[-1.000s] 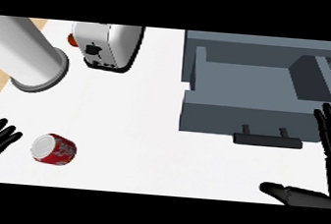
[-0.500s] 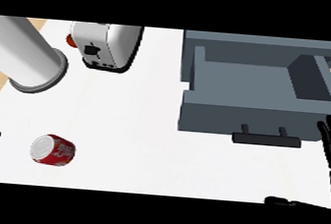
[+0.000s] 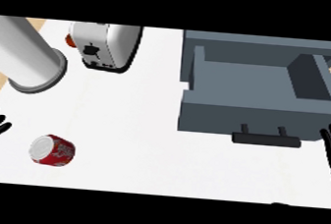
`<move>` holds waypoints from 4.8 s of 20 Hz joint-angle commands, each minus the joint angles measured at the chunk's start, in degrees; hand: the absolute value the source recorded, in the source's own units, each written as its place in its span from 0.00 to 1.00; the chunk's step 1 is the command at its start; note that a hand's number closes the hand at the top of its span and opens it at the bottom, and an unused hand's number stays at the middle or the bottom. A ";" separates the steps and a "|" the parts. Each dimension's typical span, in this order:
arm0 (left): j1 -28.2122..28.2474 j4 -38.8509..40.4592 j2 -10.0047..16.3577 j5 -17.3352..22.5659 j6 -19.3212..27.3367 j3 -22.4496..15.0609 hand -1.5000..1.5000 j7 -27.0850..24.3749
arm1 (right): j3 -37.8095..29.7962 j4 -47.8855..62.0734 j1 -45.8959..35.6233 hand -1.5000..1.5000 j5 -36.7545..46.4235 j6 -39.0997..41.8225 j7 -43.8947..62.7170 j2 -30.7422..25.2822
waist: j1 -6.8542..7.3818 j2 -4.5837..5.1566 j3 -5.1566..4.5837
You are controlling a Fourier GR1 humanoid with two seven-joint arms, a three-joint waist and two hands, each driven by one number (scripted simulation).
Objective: Pick up the can, place it into the drawer and close the drawer
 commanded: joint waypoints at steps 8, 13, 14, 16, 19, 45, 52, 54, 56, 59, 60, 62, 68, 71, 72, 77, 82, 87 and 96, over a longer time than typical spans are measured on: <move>-1.64 6.12 -8.16 -14.01 -3.49 -0.91 0.00 -6.55 | -2.46 -2.50 -0.85 0.00 -1.39 1.39 2.87 -0.38 | 0.13 -0.01 -0.01; -10.39 17.42 -10.12 -23.39 -1.60 -2.58 0.00 -11.67 | -4.39 -0.25 -2.71 0.00 -1.58 2.00 1.88 -1.17 | -0.15 0.08 -0.03; -7.92 20.01 -9.65 -26.44 -4.53 -0.64 0.00 -18.13 | -5.94 -0.51 0.85 0.00 -4.29 4.95 -0.25 -1.52 | -0.15 0.04 -0.03; -5.42 18.84 -8.02 -23.57 -6.17 1.19 0.00 -17.67 | -5.11 2.89 -4.82 0.00 -2.45 2.79 1.51 -1.22 | 0.21 0.04 -0.01; -6.74 26.86 -8.24 -30.45 -6.37 1.95 0.00 -27.02 | -3.25 5.14 -2.84 0.00 0.27 2.90 -2.48 0.68 | 0.03 0.07 -0.04; -18.63 62.56 2.38 -43.41 1.63 -3.38 0.00 -52.49 | -3.45 3.77 -1.59 0.00 2.62 3.37 -3.47 3.35 | -0.23 0.10 -0.05; -23.36 70.26 2.60 -44.08 3.72 -5.69 0.00 -52.13 | -3.94 -2.77 2.01 0.00 -0.63 6.07 -0.75 2.83 | -0.39 0.06 -0.04; -19.90 67.98 3.04 -42.55 2.57 -5.54 0.00 -55.00 | -2.56 -1.26 3.29 0.00 2.32 5.68 -2.71 3.77 | -0.15 0.01 -0.02; -25.63 75.04 1.46 -44.97 6.41 -6.98 0.00 -55.14 | -2.43 -4.85 0.91 0.00 1.27 4.45 1.76 3.66 | -0.53 0.10 -0.07; -26.42 79.78 2.62 -45.80 6.70 -7.50 0.00 -60.21 | -3.18 -2.15 0.59 0.00 1.22 5.28 -0.40 3.31 | -0.63 0.18 -0.10; -24.94 74.49 3.10 -43.68 4.94 -7.27 0.00 -55.71 | -6.38 -0.33 1.62 0.00 -2.38 7.34 -2.47 2.05 | -0.29 0.04 -0.01; -27.88 76.13 1.31 -44.15 7.25 -8.16 0.00 -55.08 | -5.07 1.55 -2.88 0.00 0.67 4.20 -0.23 2.69 | -0.30 0.14 -0.05; -26.57 76.24 -0.58 -44.10 9.38 -9.89 0.00 -57.01 | -6.36 -1.44 -2.32 0.00 -1.63 5.95 2.81 1.13 | -0.13 0.05 -0.02; -28.66 77.20 -2.30 -43.75 9.31 -10.90 0.00 -55.19 | -4.44 -0.90 -0.17 0.00 1.04 5.98 -0.33 3.27 | -0.23 0.08 -0.02; -27.61 76.21 -2.26 -43.46 9.57 -10.94 0.00 -55.77 | -6.64 -2.46 0.90 0.00 -1.87 6.10 -0.03 3.23 | -0.25 0.03 -0.01; -29.93 77.70 -0.07 -42.96 7.91 -11.10 0.00 -54.95 | -5.38 -4.87 4.86 0.00 -2.21 8.10 -0.29 3.53 | -0.34 0.00 -0.01; -30.26 76.14 -2.82 -43.34 8.21 -13.59 0.00 -53.40 | -5.86 -3.45 -1.52 0.00 -2.23 6.21 3.34 2.21 | 0.03 -0.02 0.01; -32.13 74.76 -3.21 -41.23 7.41 -13.34 1.00 -50.77 | -3.19 -5.36 -1.58 0.00 0.34 3.76 4.90 4.48 | -0.03 0.00 0.00; -24.55 64.56 -6.13 -37.59 4.68 -16.58 1.00 -49.74 | -8.39 -1.14 3.22 0.00 -2.99 8.36 -3.37 3.42 | 0.06 -0.14 0.07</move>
